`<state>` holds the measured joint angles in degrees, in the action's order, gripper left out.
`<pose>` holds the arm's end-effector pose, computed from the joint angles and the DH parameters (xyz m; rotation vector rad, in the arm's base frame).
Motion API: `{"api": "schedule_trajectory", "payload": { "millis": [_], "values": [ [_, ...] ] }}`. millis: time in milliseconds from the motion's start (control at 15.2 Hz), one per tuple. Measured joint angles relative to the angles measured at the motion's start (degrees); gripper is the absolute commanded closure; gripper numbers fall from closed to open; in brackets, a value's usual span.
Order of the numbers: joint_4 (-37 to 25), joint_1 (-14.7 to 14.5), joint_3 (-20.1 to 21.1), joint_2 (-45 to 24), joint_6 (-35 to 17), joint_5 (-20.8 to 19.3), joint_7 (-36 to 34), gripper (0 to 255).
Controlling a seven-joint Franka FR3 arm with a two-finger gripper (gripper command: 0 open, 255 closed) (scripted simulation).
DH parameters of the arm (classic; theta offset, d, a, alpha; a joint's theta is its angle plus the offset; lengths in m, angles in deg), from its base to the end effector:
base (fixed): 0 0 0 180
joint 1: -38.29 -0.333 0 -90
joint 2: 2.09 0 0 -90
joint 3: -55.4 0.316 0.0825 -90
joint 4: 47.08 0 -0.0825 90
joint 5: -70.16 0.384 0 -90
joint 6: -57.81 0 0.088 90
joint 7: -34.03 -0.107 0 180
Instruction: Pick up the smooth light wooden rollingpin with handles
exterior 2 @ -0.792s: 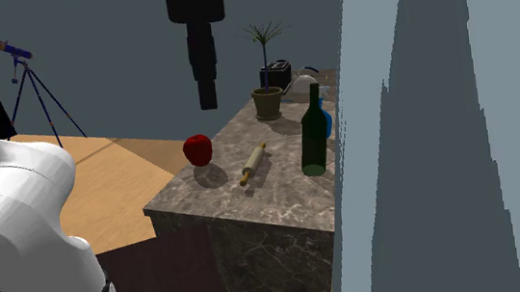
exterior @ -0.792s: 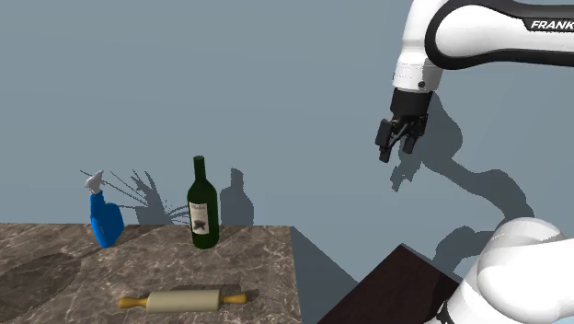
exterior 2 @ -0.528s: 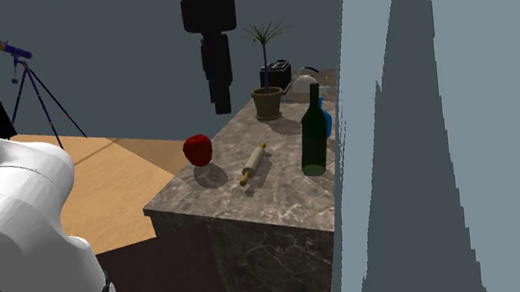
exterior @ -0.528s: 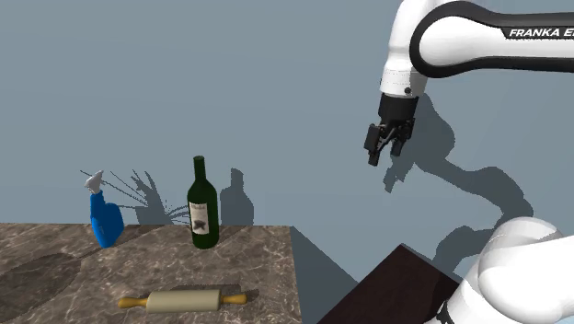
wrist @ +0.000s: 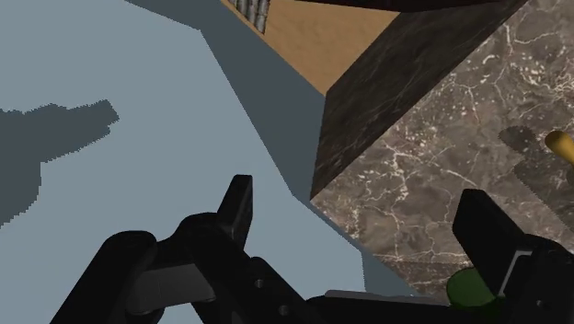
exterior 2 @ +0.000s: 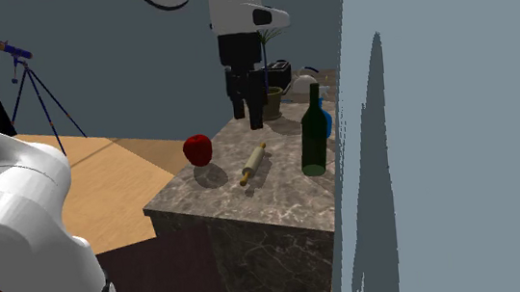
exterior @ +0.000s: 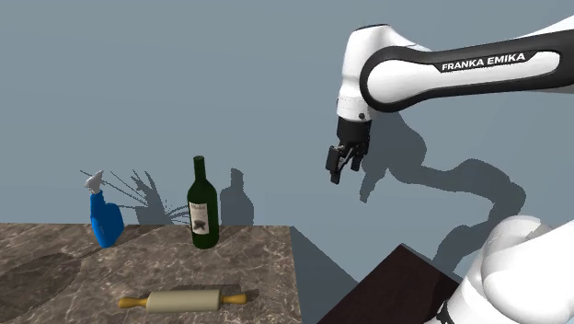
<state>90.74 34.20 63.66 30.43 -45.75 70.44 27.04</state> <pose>0.3677 0.0863 0.5101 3.0624 0.1051 -0.0356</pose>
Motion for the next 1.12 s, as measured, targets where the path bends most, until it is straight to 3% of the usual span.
{"api": "schedule_trajectory", "payload": {
  "millis": [660, 1122],
  "values": [
    [-4.26, -3.94, 5.87, -16.61, -13.29, -0.75, 0.8, 0],
    [-10.19, -6.41, 9.95, -30.01, -20.89, -4.64, -0.4, 0]
  ]
}}
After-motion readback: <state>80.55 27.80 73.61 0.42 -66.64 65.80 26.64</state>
